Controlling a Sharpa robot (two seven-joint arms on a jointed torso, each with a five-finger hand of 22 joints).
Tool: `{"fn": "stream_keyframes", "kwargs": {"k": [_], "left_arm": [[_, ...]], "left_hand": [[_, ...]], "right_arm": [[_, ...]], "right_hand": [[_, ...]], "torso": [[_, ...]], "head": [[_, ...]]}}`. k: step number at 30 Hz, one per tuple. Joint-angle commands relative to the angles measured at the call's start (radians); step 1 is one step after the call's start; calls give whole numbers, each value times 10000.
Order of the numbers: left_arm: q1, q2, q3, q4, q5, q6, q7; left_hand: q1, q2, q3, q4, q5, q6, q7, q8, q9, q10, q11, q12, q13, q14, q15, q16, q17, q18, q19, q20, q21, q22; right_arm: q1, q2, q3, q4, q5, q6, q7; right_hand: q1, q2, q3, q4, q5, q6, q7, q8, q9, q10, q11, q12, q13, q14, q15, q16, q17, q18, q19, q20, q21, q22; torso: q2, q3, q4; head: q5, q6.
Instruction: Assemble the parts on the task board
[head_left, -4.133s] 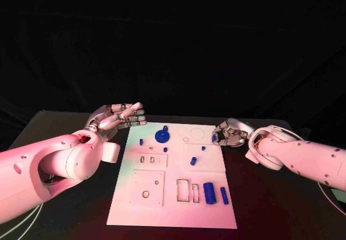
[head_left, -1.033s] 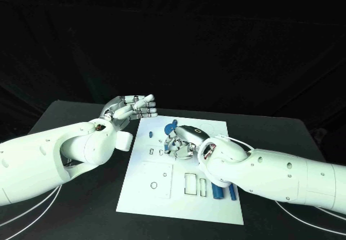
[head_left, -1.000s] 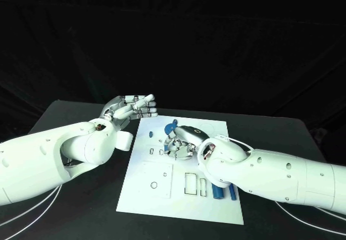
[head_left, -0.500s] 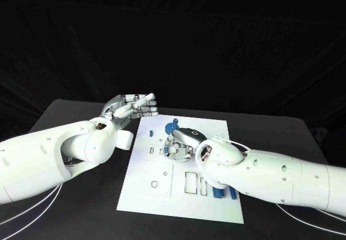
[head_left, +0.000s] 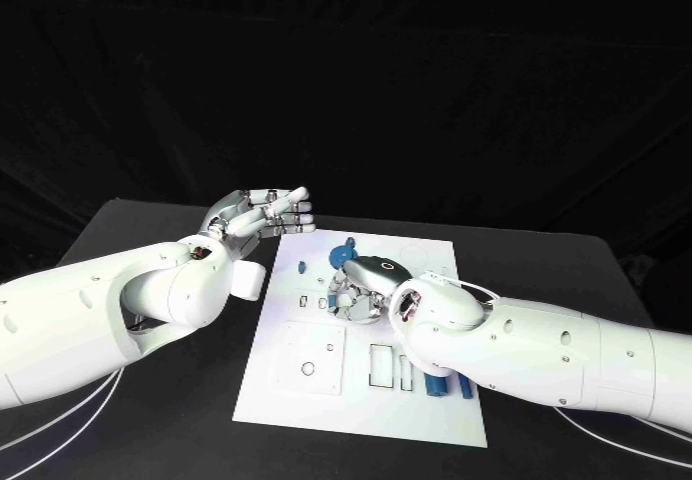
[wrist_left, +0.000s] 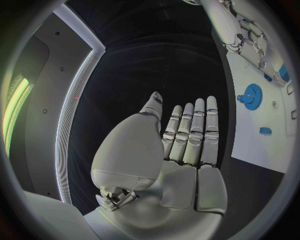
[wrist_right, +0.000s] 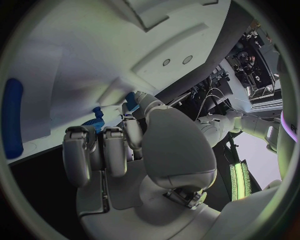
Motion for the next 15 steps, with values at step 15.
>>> {"fn": "stream_keyframes", "kwargs": {"k": [15], "left_arm": [[8, -1, 6, 2, 19, 210, 10]], "left_hand": [[5, 95, 14, -70, -27, 45, 48, -51, -8, 17, 37, -49, 0, -12, 9, -33, 13, 50, -69, -5, -37, -10]], "right_arm": [[-42, 28, -37, -30, -231, 166, -286]], "right_hand": [[-523, -382, -268, 132, -267, -875, 342, -436, -86, -595, 346, -622, -545, 809, 224, -86, 1486, -5, 278, 129, -351, 1803]], "torso": [[1, -4, -6]], "head": [[-11, 10]]}}
